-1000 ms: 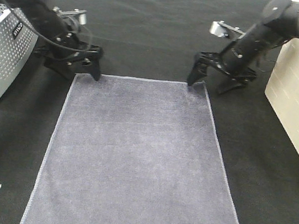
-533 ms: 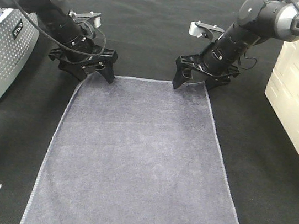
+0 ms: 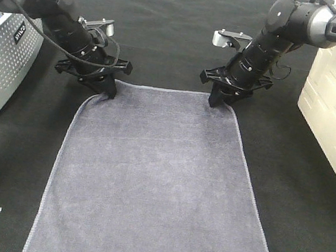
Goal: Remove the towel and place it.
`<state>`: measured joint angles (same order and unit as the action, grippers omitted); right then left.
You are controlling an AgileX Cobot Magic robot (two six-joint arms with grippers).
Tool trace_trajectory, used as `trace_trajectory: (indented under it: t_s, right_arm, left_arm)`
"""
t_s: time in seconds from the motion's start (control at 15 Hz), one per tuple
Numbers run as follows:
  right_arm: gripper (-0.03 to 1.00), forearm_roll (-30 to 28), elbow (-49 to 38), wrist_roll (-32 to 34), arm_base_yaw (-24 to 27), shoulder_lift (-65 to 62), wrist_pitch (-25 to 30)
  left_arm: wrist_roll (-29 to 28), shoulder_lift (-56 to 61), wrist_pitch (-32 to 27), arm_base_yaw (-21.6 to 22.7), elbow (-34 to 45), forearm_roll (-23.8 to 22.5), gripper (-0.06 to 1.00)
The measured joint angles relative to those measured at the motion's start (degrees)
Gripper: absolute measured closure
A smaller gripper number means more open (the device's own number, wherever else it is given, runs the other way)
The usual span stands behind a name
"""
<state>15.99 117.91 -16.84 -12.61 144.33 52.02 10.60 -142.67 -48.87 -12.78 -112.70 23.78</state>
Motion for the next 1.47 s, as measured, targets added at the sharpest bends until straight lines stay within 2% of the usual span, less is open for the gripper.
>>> trace_trajectory:
  t_s: [0.13,0.27,0.6,0.8,0.87,0.93,1.2,1.47]
  right_arm:
    - [0.78,0.0,0.0,0.0,0.0,0.1,0.2]
    - [0.94,0.0,0.0,0.0,0.0,0.2,0.2]
    - [0.95,-1.3,-0.1,0.0,0.0,0.2,-1.5]
    - [0.95,-6.0,-0.1,0.1,-0.2,-0.6,-6.4]
    - [0.95,-6.8,-0.2,0.1,-0.2,-1.9,-10.7]
    - [0.95,-6.8,0.2,0.1,-0.2,-2.3,-12.5]
    - [0.95,-8.9,6.7,0.1,-0.2,-2.3,-16.3]
    - [0.95,-10.0,7.9,0.1,-0.2,-2.3,-21.4]
  left_arm:
    - [0.0,-0.2,0.0,0.0,0.0,-0.2,0.91]
    - [0.0,-0.2,0.1,-0.1,0.0,-0.5,0.93]
    - [1.3,-0.6,1.8,-0.5,-1.7,-1.5,0.93]
    - [1.6,-1.2,2.9,-0.6,-5.8,-3.2,0.93]
    - [1.7,-1.2,4.8,-0.6,-8.4,-3.7,0.93]
    - [1.7,-1.2,5.8,-0.6,-9.5,-3.9,0.93]
    - [4.3,-1.2,10.1,-0.6,-12.4,-4.2,0.93]
    - [6.2,-1.2,16.7,-0.6,-12.7,-4.4,0.93]
